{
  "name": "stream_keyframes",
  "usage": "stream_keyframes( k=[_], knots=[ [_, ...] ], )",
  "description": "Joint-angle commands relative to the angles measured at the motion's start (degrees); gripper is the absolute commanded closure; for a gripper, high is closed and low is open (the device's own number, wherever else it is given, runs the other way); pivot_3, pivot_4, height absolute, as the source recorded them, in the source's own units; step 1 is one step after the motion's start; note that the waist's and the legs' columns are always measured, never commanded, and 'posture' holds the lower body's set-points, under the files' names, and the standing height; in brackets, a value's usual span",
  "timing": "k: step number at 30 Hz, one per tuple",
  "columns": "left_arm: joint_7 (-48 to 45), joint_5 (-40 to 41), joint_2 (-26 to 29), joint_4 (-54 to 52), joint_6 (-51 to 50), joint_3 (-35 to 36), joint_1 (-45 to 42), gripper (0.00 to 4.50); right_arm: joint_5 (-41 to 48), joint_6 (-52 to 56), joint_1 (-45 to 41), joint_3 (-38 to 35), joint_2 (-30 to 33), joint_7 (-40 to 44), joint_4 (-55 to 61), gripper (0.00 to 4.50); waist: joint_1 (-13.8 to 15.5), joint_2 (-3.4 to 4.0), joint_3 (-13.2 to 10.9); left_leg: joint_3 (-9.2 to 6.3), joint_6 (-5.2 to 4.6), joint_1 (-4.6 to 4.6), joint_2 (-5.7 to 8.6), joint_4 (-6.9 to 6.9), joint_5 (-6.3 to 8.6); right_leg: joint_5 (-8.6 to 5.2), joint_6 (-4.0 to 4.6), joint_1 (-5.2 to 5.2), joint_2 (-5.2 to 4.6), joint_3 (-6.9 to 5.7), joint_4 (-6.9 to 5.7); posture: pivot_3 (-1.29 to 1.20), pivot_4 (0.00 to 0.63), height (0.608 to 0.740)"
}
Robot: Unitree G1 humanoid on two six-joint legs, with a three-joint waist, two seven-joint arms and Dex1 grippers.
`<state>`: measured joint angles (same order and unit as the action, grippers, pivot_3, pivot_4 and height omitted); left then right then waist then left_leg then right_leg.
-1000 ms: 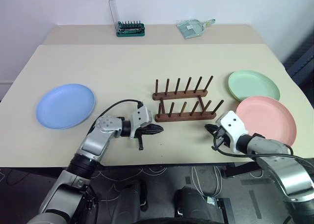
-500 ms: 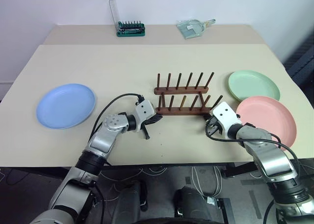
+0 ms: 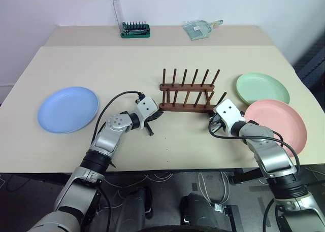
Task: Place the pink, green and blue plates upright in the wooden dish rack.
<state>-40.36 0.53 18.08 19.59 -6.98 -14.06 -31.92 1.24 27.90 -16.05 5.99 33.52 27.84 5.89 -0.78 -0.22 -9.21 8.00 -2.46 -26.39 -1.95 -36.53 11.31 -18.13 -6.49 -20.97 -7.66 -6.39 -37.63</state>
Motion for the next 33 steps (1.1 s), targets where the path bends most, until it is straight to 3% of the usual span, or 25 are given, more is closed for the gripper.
stream_keyframes(
  k=[1,6,10,14,20,25,33],
  knots=[
    [-0.5,-0.2,0.4,-0.1,0.5,0.7,-0.6,4.44,-0.4,-1.5,-0.3,-0.8,0.1,0.7,2.1,4.49,0.0,0.00,0.0,0.00,0.00,0.00,0.00,0.00,0.00,0.00,0.00,0.00,0.00,0.00,0.00,0.00,0.150,0.736],
    [-5.0,2.1,1.4,-4.1,1.1,0.6,1.8,4.44,0.1,-2.7,3.0,-2.6,4.1,4.3,10.2,4.49,0.0,0.00,0.0,0.01,0.00,-0.02,0.01,0.02,0.00,0.00,-0.01,-0.03,-0.01,0.00,0.00,0.00,0.150,0.736],
    [-11.0,7.3,3.3,-8.6,-0.2,2.7,4.3,4.44,8.1,4.2,9.2,-9.6,9.5,11.6,22.3,4.49,0.2,0.02,0.0,0.00,0.00,-0.05,0.00,0.02,0.00,-0.01,-0.01,-0.05,-0.02,0.01,0.03,0.00,0.150,0.736],
    [-14.6,10.7,4.7,-11.1,-1.3,3.9,5.5,4.50,12.7,10.9,14.1,-17.7,12.3,12.9,28.2,3.23,0.2,0.01,0.0,-0.03,-0.02,-0.02,-0.01,-0.01,0.02,0.00,0.00,0.04,-0.03,0.00,0.07,0.00,0.150,0.736],
    [-22.4,15.5,6.6,-13.4,-2.2,3.8,6.1,4.50,14.8,18.3,24.9,-31.8,13.5,13.0,34.3,0.10,0.3,0.01,0.0,-0.05,-0.04,-0.02,0.00,0.05,0.04,-0.01,0.00,0.05,-0.03,0.00,0.13,0.00,0.150,0.736],
    [-28.5,16.7,7.3,-12.7,-1.7,2.7,5.2,4.50,12.9,20.3,32.1,-35.3,11.2,10.0,33.8,0.03,0.1,0.01,0.0,-0.05,-0.04,0.00,0.00,0.04,0.04,-0.01,0.00,0.07,-0.03,-0.01,0.13,0.00,0.150,0.736],
    [-33.2,18.0,6.8,-11.1,0.4,3.5,3.1,4.50,4.8,19.4,32.5,-26.5,8.3,-0.3,30.6,0.03,0.1,0.03,0.0,-0.05,-0.03,0.00,0.00,0.05,0.03,-0.01,0.01,0.03,-0.03,0.00,0.12,0.00,0.150,0.736]
  ],
)
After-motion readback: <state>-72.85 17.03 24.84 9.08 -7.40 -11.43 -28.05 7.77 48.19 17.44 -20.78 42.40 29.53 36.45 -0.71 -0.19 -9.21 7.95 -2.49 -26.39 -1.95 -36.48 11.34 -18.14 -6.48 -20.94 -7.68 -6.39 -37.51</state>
